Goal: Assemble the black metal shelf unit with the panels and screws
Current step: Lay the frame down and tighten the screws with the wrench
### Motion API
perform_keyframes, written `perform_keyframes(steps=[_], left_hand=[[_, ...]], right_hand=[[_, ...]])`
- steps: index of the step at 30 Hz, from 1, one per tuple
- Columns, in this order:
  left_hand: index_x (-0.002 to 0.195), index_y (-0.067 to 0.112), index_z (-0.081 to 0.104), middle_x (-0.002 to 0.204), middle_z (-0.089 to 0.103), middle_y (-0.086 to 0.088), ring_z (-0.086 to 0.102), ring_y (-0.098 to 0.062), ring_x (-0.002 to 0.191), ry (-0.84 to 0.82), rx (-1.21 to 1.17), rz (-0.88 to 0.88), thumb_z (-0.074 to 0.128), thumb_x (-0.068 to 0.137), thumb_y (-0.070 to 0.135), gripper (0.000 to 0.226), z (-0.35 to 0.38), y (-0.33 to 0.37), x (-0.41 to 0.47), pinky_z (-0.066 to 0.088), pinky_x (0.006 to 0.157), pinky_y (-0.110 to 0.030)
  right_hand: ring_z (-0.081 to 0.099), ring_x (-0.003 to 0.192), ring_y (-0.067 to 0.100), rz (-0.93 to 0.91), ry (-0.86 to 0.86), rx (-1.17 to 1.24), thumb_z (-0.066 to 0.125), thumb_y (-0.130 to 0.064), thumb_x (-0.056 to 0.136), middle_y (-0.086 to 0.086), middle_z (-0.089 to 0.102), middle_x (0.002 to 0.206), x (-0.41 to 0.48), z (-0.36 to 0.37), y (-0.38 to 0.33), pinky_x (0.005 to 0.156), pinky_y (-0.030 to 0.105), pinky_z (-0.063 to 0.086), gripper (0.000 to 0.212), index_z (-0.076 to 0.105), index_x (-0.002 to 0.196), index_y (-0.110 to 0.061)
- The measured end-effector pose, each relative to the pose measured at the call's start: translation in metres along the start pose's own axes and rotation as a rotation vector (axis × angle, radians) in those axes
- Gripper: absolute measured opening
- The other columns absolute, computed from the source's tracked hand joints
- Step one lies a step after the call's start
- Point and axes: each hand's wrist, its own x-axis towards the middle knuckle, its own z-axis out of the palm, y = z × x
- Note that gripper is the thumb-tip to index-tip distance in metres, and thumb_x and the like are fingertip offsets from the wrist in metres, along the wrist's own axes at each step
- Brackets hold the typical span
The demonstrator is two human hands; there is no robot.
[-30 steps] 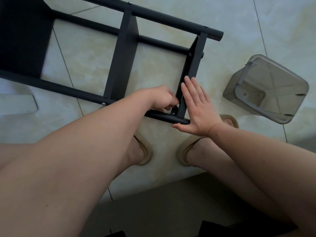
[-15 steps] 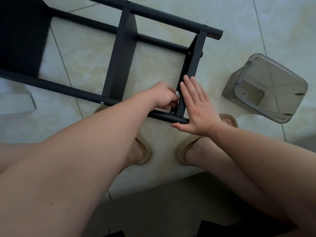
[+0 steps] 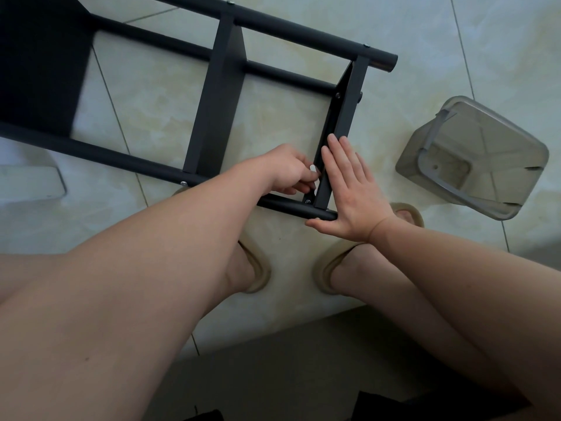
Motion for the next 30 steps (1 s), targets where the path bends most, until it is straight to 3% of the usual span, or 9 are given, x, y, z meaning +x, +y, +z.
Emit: perform_keyframes(steps=[23,30], left_hand=[[0.089,0.016,0.064,0.069,0.073,0.006,0.069,-0.005,0.065,-0.030,-0.051,-0.049,0.061,0.098,0.018,0.010,0.0006,0.0011,-0.0011,0.049,0.067,-0.022],[0.092,0.012,0.060,0.080,0.070,-0.001,0.067,-0.011,0.072,-0.052,-0.047,-0.082,0.056,0.101,0.015,0.011,0.0011,0.0053,-0.0027,0.050,0.074,-0.026]], right_hand=[[-0.001,0.156,0.035,-0.009,0.008,-0.004,0.051,-0.080,0.082,0.018,0.003,0.169,-0.0003,0.0016,0.0005,0.122,0.057,0.019,0.118,0.013,0.160,0.001],[-0.002,0.156,0.034,-0.010,0.002,-0.017,0.048,-0.081,0.083,0.018,0.002,0.169,0.0001,0.0016,0.0007,0.122,0.058,0.020,0.117,0.011,0.160,0.000]])
